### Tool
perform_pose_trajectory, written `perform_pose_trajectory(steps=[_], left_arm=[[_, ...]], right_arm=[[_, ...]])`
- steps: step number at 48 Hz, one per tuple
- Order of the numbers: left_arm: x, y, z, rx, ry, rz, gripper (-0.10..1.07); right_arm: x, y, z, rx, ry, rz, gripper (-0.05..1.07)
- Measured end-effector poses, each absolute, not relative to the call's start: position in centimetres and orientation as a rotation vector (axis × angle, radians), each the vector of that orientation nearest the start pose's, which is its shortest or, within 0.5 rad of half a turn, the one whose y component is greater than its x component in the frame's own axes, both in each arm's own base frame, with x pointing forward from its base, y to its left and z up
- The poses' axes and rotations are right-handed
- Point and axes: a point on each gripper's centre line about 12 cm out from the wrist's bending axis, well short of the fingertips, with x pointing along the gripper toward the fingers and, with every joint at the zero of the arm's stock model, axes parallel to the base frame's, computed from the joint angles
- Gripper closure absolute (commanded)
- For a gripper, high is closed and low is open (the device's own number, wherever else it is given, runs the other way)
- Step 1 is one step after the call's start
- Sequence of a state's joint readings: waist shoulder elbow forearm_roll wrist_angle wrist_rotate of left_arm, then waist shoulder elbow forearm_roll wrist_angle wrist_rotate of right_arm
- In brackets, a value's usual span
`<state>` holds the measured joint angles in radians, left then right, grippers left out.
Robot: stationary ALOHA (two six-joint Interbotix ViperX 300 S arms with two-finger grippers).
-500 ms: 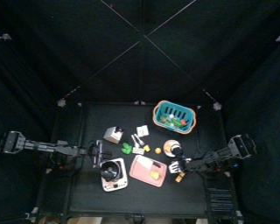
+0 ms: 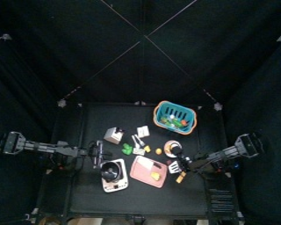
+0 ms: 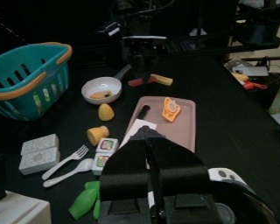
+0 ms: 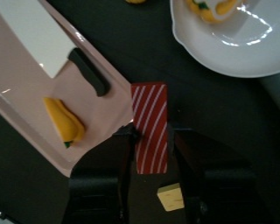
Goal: Place salmon in pan
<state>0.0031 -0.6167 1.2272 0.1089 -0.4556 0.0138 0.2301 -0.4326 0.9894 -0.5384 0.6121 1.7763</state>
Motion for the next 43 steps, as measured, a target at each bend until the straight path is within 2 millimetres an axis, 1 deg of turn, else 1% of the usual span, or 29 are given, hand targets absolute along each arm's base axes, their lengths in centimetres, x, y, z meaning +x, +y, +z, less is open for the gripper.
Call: perform_pose_trajectory(steps=[2,9,14,17,29,43], left_arm=[[23.8,-0.5,21.6,0.109,0.155,-0.054,0.73],[23.7,-0.5,21.5,0.109,0.156,-0.054,0.73],[23.7,-0.5,21.5,0.107,0.156,-0.054,0.73],[23.7,-0.5,21.5,0.109,0.156,-0.054,0.73],[23.7,-0.5,21.4,0.107,0.159,-0.053,0.73],[23.6,-0.5,21.3,0.107,0.162,-0.054,0.73]], right_arm=[[23.1,1.0,16.8,0.901,0.803,-0.752,0.41],[20.8,-2.6,16.6,0.921,0.728,-0.872,0.41],[19.6,-4.5,16.4,0.940,0.677,-0.927,0.41],[19.3,-5.3,16.2,0.944,0.655,-0.946,0.41],[19.5,-7.0,15.2,0.965,0.617,-0.943,0.41],[19.7,-7.5,13.2,0.940,0.686,-0.981,0.39]])
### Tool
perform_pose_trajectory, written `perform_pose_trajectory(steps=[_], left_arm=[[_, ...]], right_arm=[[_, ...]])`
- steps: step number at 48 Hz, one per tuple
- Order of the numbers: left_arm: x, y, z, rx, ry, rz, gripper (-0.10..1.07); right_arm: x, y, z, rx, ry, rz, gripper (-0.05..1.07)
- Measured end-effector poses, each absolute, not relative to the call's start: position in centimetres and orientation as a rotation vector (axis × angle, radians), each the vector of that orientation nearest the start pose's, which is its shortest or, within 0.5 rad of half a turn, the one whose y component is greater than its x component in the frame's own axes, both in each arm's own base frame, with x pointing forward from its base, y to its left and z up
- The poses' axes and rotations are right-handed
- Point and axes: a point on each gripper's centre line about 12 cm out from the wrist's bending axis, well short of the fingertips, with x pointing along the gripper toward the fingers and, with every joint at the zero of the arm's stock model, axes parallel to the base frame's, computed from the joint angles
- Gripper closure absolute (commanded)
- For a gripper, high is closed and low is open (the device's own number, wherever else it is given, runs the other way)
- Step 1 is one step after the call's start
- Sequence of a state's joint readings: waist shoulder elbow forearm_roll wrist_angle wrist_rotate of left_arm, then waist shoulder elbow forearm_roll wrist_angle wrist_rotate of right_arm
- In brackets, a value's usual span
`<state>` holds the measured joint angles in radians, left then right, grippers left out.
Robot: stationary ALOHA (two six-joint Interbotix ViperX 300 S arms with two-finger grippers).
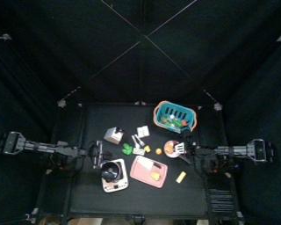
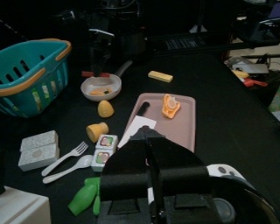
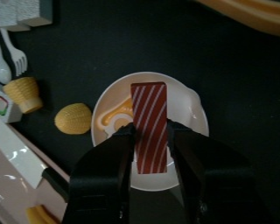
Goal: Place salmon in pan
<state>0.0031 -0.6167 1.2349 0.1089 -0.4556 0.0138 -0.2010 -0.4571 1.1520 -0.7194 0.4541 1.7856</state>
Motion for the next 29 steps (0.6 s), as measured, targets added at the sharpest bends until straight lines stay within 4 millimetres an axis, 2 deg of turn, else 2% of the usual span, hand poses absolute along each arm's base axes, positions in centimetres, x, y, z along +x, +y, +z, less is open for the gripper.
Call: perform_pose_trajectory(steps=[13,29], left_arm=[[23.6,-0.5,21.3,0.108,0.162,-0.053,0.73],[23.6,-0.5,21.3,0.107,0.162,-0.053,0.73]], right_arm=[[20.2,-7.8,12.4,0.907,0.729,-0.997,0.33],[20.9,-7.9,12.3,0.887,0.740,-0.995,0.15]])
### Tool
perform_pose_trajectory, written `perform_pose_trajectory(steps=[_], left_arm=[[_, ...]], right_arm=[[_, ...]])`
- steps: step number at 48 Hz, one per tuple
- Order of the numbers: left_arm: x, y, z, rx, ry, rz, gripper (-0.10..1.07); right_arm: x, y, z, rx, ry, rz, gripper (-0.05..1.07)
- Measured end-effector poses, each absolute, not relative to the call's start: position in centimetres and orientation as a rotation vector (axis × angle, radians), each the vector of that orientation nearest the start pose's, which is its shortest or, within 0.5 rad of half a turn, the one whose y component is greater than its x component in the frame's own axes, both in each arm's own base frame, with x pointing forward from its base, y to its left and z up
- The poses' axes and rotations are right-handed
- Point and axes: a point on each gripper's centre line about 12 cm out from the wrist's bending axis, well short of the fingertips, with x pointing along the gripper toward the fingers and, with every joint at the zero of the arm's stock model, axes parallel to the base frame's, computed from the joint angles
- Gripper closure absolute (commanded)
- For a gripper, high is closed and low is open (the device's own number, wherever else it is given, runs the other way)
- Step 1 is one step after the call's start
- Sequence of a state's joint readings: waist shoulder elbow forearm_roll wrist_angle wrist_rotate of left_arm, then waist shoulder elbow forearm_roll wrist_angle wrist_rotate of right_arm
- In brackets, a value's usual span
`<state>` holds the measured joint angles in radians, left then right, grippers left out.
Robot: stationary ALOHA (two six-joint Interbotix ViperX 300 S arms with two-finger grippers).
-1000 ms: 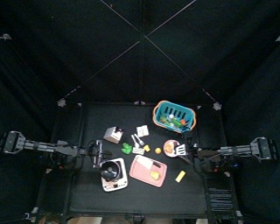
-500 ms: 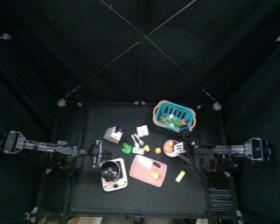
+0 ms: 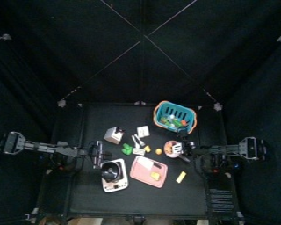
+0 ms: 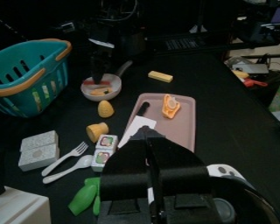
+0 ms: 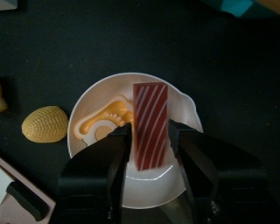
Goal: Place salmon in pan
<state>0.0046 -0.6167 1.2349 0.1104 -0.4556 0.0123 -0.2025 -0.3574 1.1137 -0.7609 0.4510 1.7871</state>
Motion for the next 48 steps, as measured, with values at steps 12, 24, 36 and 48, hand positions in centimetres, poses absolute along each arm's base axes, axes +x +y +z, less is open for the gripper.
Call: perform_pose_trajectory(steps=[12,24,36,48], left_arm=[[23.6,-0.5,21.3,0.107,0.162,-0.052,0.73],[23.6,-0.5,21.3,0.107,0.162,-0.054,0.73],[23.6,-0.5,21.3,0.107,0.161,-0.052,0.73],[23.6,-0.5,21.3,0.107,0.162,-0.054,0.73]], right_arm=[[21.4,-7.9,12.7,0.871,0.731,-0.977,0.12],[21.4,-7.9,12.7,0.859,0.731,-0.974,0.12],[21.8,-7.8,13.0,0.843,0.724,-0.951,0.12],[22.7,-7.5,13.6,0.818,0.711,-0.906,0.12]])
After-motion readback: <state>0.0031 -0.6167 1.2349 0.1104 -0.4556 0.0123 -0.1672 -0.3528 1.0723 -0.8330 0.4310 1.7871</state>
